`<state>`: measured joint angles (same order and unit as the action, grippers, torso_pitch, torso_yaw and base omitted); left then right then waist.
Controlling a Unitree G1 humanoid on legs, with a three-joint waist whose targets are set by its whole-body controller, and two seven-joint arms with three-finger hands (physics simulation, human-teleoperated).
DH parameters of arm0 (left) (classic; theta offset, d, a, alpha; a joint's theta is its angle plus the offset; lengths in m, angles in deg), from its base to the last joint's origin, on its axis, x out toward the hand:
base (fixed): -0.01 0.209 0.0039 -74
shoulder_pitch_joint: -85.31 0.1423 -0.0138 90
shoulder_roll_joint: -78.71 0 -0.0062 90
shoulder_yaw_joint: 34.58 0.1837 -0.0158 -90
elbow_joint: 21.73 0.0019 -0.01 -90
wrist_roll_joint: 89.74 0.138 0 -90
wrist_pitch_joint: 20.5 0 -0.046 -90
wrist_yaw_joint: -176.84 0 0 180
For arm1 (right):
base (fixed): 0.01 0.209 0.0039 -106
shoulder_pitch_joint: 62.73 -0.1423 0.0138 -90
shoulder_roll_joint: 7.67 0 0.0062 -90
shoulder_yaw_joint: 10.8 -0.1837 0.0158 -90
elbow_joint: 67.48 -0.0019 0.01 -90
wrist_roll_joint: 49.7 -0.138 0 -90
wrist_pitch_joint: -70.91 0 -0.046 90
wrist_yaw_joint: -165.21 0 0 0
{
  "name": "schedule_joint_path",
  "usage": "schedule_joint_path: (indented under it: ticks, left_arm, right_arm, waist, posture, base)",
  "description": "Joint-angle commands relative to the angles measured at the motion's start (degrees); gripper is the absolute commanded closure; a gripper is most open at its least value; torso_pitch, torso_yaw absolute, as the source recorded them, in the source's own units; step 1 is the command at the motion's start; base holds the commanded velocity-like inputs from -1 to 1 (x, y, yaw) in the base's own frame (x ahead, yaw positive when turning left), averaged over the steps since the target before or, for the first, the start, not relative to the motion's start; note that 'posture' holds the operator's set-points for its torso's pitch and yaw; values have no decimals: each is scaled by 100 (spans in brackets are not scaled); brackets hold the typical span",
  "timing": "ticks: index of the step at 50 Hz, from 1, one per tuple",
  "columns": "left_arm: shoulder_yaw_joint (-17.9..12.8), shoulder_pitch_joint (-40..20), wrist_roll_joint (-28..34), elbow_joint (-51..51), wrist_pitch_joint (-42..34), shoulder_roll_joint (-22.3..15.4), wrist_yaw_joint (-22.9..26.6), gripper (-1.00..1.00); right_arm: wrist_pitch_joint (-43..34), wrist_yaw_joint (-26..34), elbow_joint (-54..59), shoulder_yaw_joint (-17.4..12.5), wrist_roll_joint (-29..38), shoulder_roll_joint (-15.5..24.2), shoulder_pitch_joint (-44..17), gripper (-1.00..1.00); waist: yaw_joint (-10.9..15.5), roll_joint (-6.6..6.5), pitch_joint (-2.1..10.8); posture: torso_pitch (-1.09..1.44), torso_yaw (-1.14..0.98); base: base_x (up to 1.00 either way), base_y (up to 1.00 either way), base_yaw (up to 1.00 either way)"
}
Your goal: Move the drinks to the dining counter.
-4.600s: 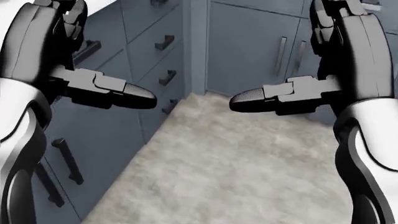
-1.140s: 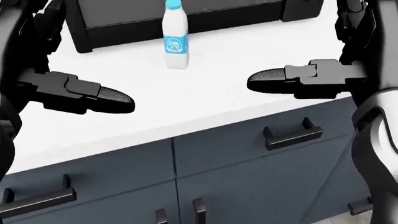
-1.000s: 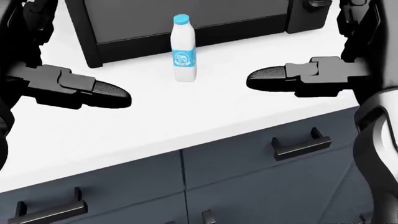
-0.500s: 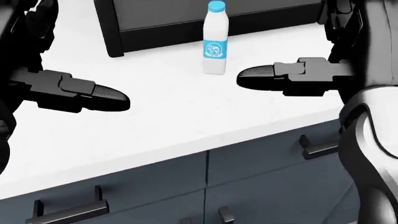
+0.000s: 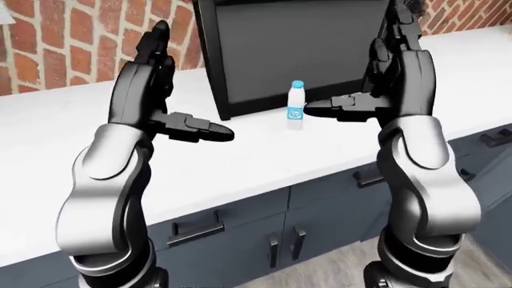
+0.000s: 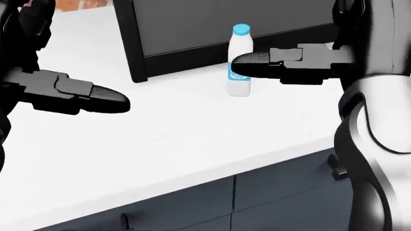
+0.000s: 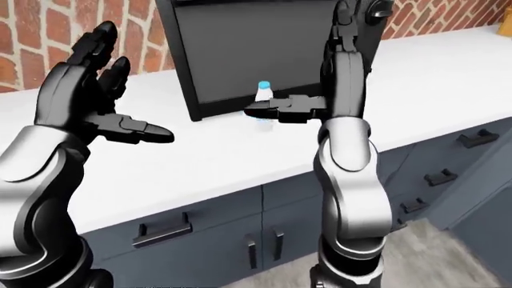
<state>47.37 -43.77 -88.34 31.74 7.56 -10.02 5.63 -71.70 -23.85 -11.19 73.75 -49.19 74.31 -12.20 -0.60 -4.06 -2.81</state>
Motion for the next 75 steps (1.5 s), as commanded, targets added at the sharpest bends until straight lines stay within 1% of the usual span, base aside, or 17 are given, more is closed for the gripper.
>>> schedule_joint_path:
  ticks: [1, 2, 4, 5, 9, 11, 13, 14, 15, 17, 24, 33, 43, 53, 57, 64, 75]
  left_arm:
    - [-38, -133, 22, -65, 88, -27, -33, -100]
    - [-42, -136, 17, -69, 82, -32, -32, -100]
    - [-57, -140, 4, -58, 91, -44, -30, -100]
    - [-56, -133, 2, -52, 103, -46, -33, -100]
    - [-53, -129, -10, -68, 93, -51, -43, -100]
    - [-47, -119, -11, -65, 104, -47, -49, -100]
    - [-27, -105, -6, -59, 123, -36, -56, -100]
    - [-31, -109, -5, -53, 124, -36, -56, -100]
    - [-34, -110, -5, -52, 124, -42, -49, -100]
    - [-44, -115, -7, -58, 114, -48, -46, -100]
    - [-82, -94, -26, -142, 47, -68, -47, -100]
    - [-92, -125, -62, -203, -33, -105, -62, -100]
    - [-79, -109, -50, -230, -48, -106, -33, -100]
    - [-23, -88, -35, -419, -194, -63, -58, -100]
    - [-146, -139, -92, -541, -330, -122, -7, -100]
    - [-299, -157, -230, -548, -348, -235, -20, -100]
    - [-317, -196, -352, -427, -266, -323, -98, -100]
  right_arm:
    - [58, -2, -26, -28, -37, 31, -106, -100]
    - [56, -14, -28, -44, -55, 24, -111, -100]
    - [48, -47, -27, -87, -106, 26, -127, -100]
    - [56, -57, -21, -93, -122, 34, -129, -100]
    - [-30, -101, -144, -192, -247, 108, -124, -100]
    - [-13, -122, -164, -245, -312, 165, -84, -100]
    - [-7, -150, -199, -269, -362, 199, -40, -100]
    - [20, -157, -191, -270, -376, 212, -13, -100]
    - [12, -169, -210, -284, -402, 222, -2, -100]
    - [-9, -189, -272, -297, -438, 238, 46, -100]
    - [29, -330, -639, -274, -473, 179, 499, -100]
    - [-174, -394, -803, -258, -333, 194, 536, -100]
    - [-111, -481, -253, 209, 366, -99, 576, -100]
    - [-274, -357, 361, 505, 1362, -351, 392, -100]
    - [-299, -660, 722, 497, 1605, -599, 102, -100]
    - [-79, -1080, 1323, 530, 1594, -887, -350, -100]
    - [360, -1668, 2178, 698, 1371, -1242, -687, -100]
  waist:
    - [15, -7, 64]
    - [-39, -62, 35]
    - [32, 54, 50]
    - [7, 16, 116]
    - [37, 212, 5]
    - [86, 400, -12]
    - [144, 718, 67]
    - [147, 465, 35]
    - [139, 510, 97]
    - [125, 487, 158]
    - [115, 402, 178]
    - [104, 395, 171]
    - [114, 397, 164]
    - [137, 379, 181]
    - [140, 361, 200]
    - [123, 303, 207]
    - [113, 265, 232]
  posture:
    - [0, 0]
    - [0, 0]
    - [0, 0]
    - [0, 0]
    - [0, 0]
    - [0, 0]
    - [0, 0]
    - [0, 0]
    - [0, 0]
    - [0, 0]
    - [0, 0]
    - [0, 0]
    - [0, 0]
    - [0, 0]
    - [0, 0]
    - [0, 0]
    - [0, 0]
  base:
    - [34, 18, 0]
    - [34, 17, 0]
    - [25, 8, 0]
    - [6, 0, 0]
    - [1, 0, 0]
    - [0, 0, 0]
    - [0, 0, 0]
    - [0, 0, 0]
    - [0, 0, 0]
    - [0, 0, 0]
    - [0, 0, 0]
    - [0, 0, 0]
    - [0, 0, 0]
    - [0, 0, 0]
    - [0, 0, 0]
    - [0, 0, 0]
    - [0, 0, 0]
